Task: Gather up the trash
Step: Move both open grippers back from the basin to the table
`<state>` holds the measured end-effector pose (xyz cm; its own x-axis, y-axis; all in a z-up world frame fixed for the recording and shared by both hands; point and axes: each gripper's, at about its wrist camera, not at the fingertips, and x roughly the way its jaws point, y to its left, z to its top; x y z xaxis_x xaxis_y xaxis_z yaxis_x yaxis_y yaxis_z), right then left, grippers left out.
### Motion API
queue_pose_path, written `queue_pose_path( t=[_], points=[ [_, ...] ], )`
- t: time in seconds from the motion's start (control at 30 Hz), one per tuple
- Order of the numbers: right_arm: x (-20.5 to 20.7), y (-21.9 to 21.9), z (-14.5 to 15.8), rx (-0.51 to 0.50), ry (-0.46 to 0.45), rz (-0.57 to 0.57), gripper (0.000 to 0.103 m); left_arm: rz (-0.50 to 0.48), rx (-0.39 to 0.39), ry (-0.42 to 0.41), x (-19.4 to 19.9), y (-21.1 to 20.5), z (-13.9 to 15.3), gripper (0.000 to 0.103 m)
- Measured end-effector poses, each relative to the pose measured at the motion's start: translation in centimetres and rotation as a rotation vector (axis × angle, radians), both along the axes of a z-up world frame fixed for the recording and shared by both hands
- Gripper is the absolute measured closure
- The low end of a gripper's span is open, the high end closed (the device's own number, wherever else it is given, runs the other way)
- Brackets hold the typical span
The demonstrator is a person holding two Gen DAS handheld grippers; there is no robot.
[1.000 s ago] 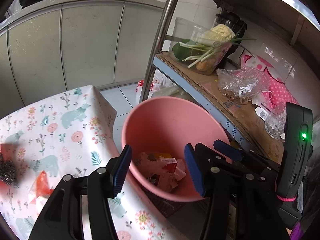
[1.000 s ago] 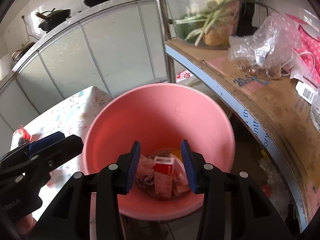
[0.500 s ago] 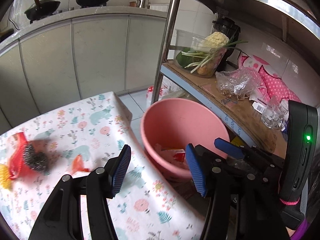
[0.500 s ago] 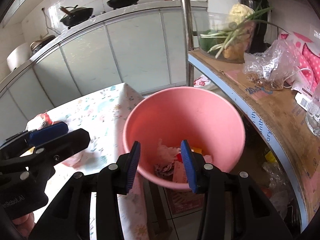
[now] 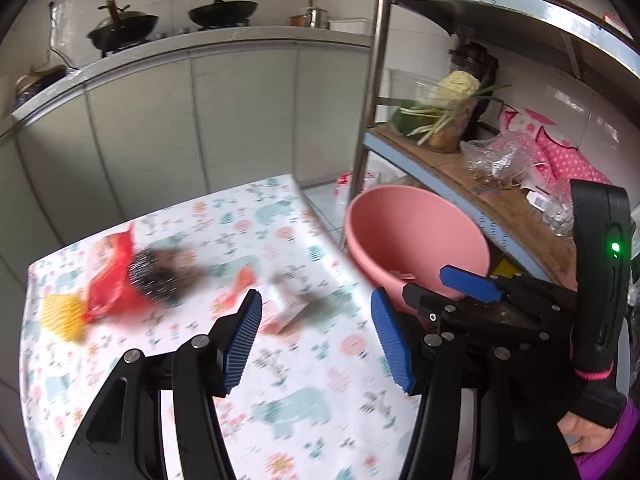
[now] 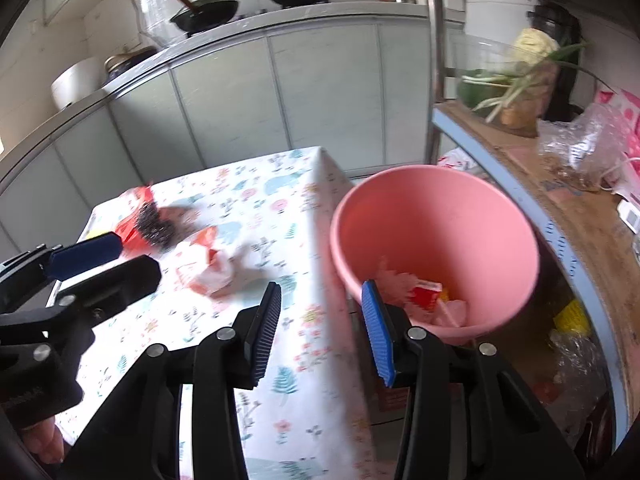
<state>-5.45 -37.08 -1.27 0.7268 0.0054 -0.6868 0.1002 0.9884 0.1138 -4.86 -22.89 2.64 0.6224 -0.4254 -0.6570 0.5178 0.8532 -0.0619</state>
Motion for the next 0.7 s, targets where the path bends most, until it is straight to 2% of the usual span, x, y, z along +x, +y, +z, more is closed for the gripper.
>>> queue_pose_path(
  t=[0.3,0.7],
  points=[
    [0.8,4.6,-0.6,-0.008,0.023,0.112,0.06,0.099,0.013,0.0,-1.1,5.5,-0.7,0.047],
    [2.1,10.2,-0.4,-0.007,0.035,0.227,0.06,0.262,-0.022,0.01,-2.4,12.9,-1.0,0.047]
  ],
)
